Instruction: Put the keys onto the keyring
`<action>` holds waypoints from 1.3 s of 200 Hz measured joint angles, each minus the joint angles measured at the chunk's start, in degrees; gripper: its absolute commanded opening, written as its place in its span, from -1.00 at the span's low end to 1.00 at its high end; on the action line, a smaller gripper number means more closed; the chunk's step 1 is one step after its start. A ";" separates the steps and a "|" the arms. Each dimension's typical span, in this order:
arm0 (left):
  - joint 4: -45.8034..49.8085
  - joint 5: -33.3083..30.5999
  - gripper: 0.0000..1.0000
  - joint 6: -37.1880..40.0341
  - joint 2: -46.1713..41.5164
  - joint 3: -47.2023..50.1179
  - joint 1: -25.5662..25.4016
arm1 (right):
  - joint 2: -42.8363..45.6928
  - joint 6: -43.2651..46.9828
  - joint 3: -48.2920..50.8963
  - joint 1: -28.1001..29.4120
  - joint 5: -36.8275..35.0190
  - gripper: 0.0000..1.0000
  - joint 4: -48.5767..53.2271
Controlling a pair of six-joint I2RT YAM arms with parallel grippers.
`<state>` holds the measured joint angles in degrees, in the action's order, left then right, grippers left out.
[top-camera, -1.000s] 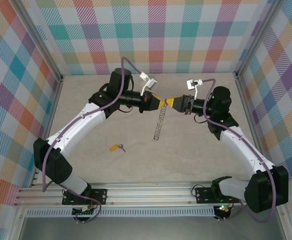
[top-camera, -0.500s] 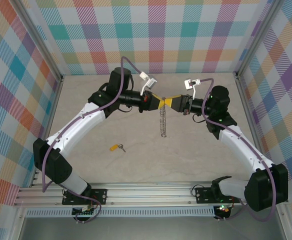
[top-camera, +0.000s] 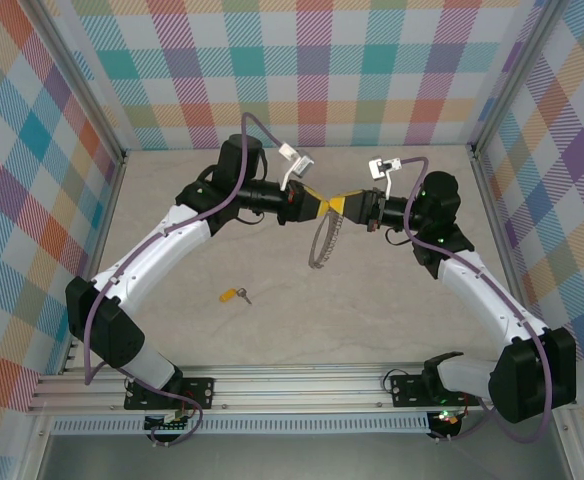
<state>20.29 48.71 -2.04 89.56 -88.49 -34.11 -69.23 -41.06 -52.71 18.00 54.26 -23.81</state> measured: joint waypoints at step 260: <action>-46.86 -9.18 -0.49 -33.77 -8.74 22.05 0.50 | -1.25 -12.37 4.31 0.76 -11.76 -1.00 -27.69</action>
<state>-26.57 39.53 -35.81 80.82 -66.43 -33.61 -70.48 -53.43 -48.40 18.76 42.50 -51.51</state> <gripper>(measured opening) 0.255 0.050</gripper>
